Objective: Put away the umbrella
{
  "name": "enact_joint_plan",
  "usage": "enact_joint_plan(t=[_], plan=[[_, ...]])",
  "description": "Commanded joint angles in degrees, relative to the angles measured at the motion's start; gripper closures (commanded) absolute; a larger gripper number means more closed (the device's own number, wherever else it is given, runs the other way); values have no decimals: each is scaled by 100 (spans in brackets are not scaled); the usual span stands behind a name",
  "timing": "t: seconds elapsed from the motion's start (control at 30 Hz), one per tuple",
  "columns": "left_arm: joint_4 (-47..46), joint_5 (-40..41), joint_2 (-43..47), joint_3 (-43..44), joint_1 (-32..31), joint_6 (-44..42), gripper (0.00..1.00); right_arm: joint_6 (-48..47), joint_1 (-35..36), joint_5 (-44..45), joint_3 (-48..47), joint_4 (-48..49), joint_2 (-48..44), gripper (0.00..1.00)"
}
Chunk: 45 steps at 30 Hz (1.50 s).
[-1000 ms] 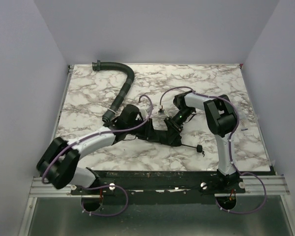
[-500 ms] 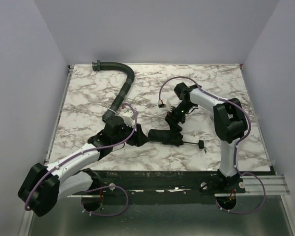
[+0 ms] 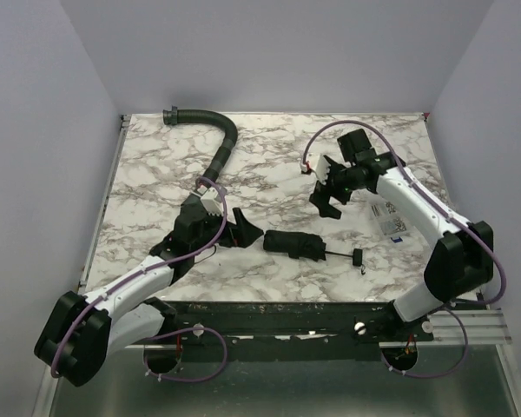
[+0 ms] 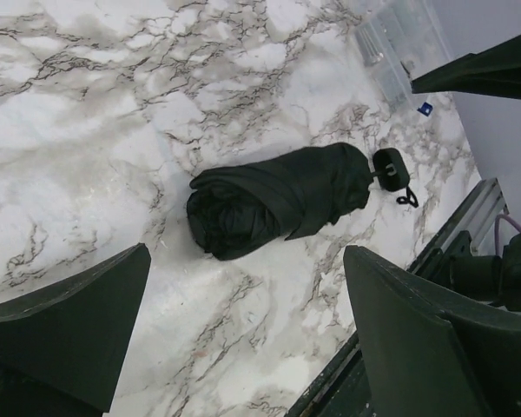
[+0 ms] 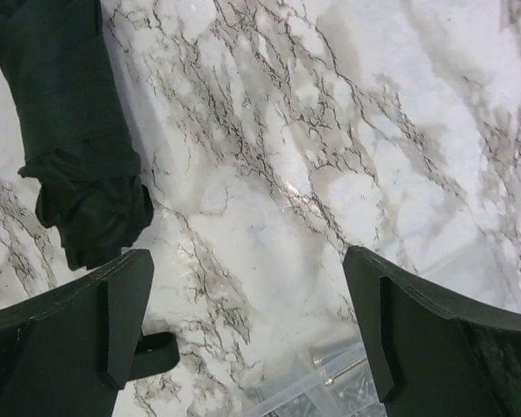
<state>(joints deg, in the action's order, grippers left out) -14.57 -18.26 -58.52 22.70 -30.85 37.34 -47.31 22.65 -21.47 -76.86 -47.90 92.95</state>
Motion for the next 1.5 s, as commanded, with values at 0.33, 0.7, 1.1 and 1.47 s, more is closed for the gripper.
enact_joint_plan(t=[0.33,0.7,1.1,1.47], plan=[[-701,-418,-307,-249,602,921,5,2737,-1721,-136,2701,2647,-3526,0],[-410,-894,-1398,264,607,343,36,956,-1721,9,2636,-222,-3288,99],[324,-649,-3023,1153,580,-233,75,408,-1716,1612,4195,203,-3342,99],[103,-913,-3140,1005,545,-333,75,-1296,-1721,714,4535,314,-3411,99]])
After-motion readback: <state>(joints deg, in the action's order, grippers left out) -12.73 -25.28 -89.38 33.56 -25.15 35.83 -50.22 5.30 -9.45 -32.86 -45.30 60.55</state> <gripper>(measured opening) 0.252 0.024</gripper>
